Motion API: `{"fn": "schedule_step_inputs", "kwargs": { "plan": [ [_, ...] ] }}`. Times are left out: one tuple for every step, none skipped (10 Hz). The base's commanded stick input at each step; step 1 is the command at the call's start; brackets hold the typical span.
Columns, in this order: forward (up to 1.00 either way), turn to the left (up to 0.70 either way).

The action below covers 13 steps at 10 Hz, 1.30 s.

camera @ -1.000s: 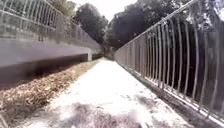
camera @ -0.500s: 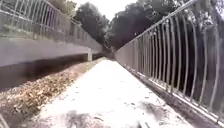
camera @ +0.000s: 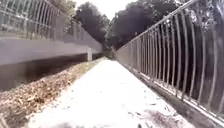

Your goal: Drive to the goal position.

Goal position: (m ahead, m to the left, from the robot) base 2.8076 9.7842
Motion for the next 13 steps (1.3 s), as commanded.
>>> {"fn": "schedule_step_inputs", "kwargs": {
  "plan": [
    [0.5,0.0],
    [0.5,0.0],
    [0.5,0.0],
    [0.5,0.0],
    [0.5,0.0],
    [0.5,0.0],
    [0.5,0.0],
    [0.5,0.0],
    [0.5,0.0],
    [0.5,0.0],
    [0.5,0.0],
    [0.5,0.0],
    [0.5,0.0]
  ]
}}
